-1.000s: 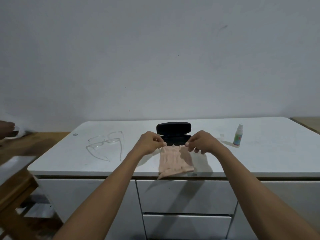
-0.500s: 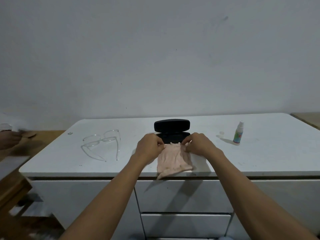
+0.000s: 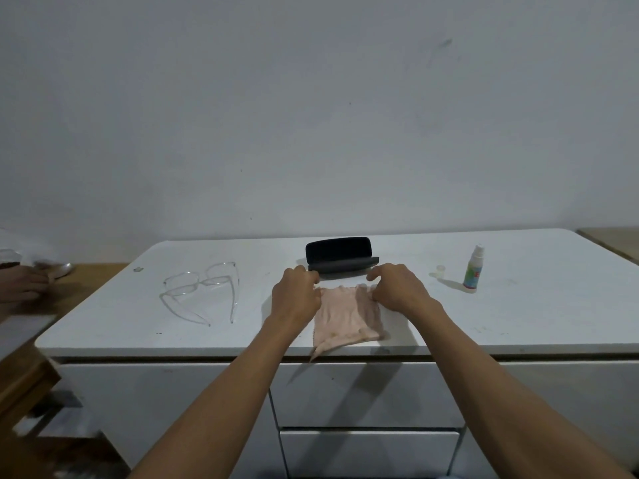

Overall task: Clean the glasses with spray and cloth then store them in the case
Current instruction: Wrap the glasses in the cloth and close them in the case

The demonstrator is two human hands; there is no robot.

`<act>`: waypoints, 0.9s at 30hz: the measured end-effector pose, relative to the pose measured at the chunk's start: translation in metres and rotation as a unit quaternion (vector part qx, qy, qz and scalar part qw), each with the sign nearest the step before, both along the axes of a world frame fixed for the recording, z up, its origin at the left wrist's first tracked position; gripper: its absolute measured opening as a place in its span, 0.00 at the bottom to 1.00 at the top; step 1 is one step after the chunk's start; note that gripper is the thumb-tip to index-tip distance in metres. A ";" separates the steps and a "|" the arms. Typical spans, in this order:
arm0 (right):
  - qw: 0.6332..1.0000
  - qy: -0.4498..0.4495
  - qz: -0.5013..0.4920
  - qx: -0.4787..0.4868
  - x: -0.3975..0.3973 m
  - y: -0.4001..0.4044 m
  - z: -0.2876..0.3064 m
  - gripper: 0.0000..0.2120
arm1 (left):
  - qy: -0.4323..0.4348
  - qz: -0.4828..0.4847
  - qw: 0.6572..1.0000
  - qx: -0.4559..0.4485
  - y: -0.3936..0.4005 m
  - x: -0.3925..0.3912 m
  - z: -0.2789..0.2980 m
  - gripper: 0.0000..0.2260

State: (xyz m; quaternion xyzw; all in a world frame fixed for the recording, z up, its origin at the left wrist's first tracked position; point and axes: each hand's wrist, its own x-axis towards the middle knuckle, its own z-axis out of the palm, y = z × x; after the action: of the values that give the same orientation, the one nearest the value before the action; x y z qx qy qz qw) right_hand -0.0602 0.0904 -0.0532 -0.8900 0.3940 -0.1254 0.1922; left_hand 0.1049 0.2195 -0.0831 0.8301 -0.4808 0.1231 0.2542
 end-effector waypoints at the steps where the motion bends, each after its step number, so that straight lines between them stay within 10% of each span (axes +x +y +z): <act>1: 1.000 -0.009 0.011 0.005 0.000 0.000 0.000 0.16 | 0.003 -0.018 1.000 -0.018 0.000 -0.002 0.001 0.10; 12: 0.990 0.060 0.101 0.080 -0.002 0.007 0.013 0.07 | 0.003 -0.105 0.994 0.004 0.007 -0.005 -0.001 0.10; 22: 0.940 0.305 0.116 0.097 -0.024 0.028 0.052 0.27 | 0.008 -0.105 0.994 0.023 0.008 -0.005 -0.001 0.12; 27: 0.968 0.206 0.109 0.090 -0.018 0.019 0.049 0.19 | 0.007 -0.110 0.994 0.020 0.010 -0.005 -0.001 0.14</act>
State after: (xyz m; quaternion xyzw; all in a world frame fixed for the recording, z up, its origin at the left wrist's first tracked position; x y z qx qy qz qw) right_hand -0.0786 0.1090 -0.0040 -0.9132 0.3356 0.1183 0.1987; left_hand 0.0998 0.2293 -0.0842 0.7782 -0.5696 0.0788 0.2526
